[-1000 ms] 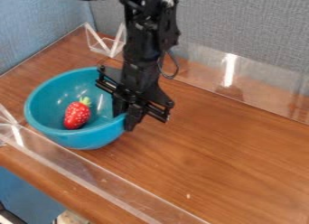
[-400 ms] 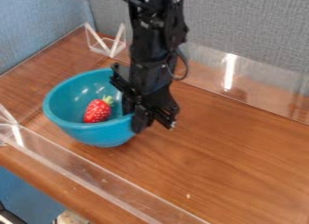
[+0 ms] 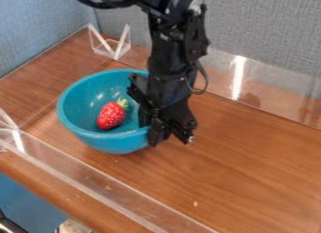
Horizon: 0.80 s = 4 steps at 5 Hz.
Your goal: Put the strawberry in the blue bowl
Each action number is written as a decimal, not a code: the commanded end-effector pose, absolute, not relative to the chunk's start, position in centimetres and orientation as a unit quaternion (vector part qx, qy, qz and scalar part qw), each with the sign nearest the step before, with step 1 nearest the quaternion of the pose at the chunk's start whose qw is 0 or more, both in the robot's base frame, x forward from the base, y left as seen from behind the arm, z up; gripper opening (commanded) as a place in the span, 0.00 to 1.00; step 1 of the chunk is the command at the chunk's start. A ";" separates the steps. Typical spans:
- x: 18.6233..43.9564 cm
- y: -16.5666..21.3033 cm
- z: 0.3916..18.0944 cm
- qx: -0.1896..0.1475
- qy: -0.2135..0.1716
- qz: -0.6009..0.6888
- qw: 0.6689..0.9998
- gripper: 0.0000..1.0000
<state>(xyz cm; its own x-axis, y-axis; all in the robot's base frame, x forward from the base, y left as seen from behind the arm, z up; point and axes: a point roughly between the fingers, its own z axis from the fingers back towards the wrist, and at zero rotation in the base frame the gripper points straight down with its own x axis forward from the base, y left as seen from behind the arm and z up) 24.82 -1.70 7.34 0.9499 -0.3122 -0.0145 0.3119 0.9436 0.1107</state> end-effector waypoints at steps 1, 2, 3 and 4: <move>25.7 -2.2 8.6 0.052 -0.022 -0.170 0.984 0.00; 25.8 -2.5 8.9 0.047 -0.020 -0.180 0.982 0.00; 25.7 -1.7 9.5 0.044 -0.017 -0.168 0.985 1.00; 25.8 -0.7 10.2 0.042 -0.016 -0.154 0.987 0.00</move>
